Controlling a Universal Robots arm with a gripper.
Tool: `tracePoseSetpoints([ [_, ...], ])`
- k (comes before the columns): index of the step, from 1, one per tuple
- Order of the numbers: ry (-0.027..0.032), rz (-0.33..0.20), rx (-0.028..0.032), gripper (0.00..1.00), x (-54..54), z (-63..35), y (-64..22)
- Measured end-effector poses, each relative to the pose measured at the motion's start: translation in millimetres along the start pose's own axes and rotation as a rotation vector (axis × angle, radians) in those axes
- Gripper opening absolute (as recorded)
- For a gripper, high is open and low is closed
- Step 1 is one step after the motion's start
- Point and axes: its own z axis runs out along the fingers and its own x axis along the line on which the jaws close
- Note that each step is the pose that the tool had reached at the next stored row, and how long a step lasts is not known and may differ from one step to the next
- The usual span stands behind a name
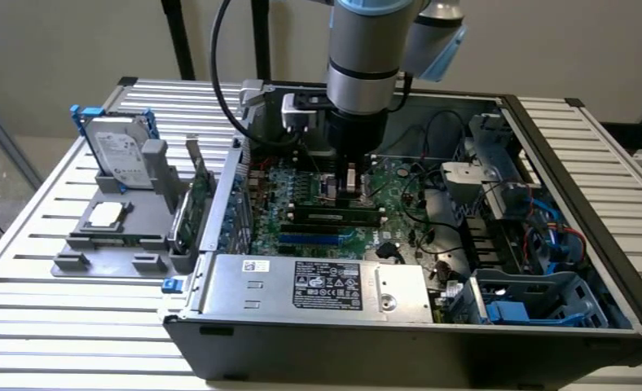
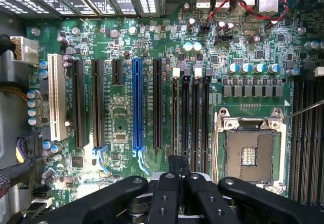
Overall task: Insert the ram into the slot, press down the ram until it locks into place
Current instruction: 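Insert the ram into the slot, then press down the ram until it locks into place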
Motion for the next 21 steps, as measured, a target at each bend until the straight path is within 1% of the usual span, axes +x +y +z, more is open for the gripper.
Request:
tracePoseSetpoints([
  [18, 0.0001, 0.000, 0.0004, 0.11, 0.0, 0.0, 0.2],
  [21, 0.0001, 0.000, 0.0004, 0.11, 0.0, 1.6, 0.5],
])
